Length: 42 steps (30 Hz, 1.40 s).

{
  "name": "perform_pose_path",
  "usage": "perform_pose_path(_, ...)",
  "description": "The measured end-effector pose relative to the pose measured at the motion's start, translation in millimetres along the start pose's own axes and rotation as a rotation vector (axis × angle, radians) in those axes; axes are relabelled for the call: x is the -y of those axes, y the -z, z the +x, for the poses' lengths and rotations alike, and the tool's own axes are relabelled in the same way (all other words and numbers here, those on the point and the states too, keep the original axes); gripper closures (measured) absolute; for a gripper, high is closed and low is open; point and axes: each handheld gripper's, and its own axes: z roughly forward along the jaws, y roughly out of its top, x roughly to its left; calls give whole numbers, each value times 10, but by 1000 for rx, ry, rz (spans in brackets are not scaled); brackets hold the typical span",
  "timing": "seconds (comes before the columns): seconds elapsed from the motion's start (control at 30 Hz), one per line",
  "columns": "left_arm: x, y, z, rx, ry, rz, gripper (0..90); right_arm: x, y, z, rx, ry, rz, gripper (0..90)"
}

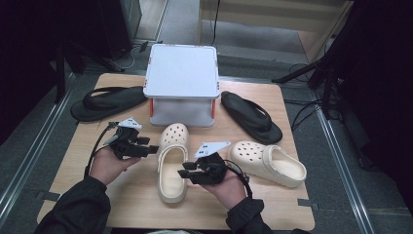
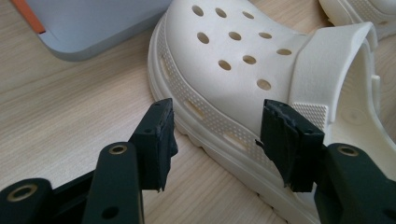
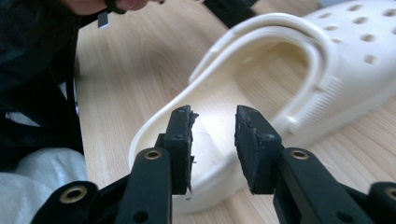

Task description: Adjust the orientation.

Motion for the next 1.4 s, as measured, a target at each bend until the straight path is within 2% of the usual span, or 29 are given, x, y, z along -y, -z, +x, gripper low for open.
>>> perform_pose_path(0.17,37,-7,-2,-6,-3,2,418,65,212,-110,41,-26,-15,668)
perform_pose_path(0.33,60,-18,-22,-4,-16,22,404,145,355,-210,79,-35,-22,639)
perform_pose_path(0.47,53,-24,-23,6,-10,15,405,207,461,-301,105,-54,-21,625)
perform_pose_path(0.67,57,-28,-17,2,-9,14,406,281,610,-391,146,-47,-22,601)
perform_pose_path(0.87,55,-9,-3,3,-5,13,409,380,822,-492,179,-77,-38,597)
perform_pose_path(1.07,58,-18,5,1,-5,22,409,492,1079,-602,249,-100,-39,588)
perform_pose_path(1.4,65,-12,8,1,-6,26,409,703,1436,-758,309,-157,-63,580)
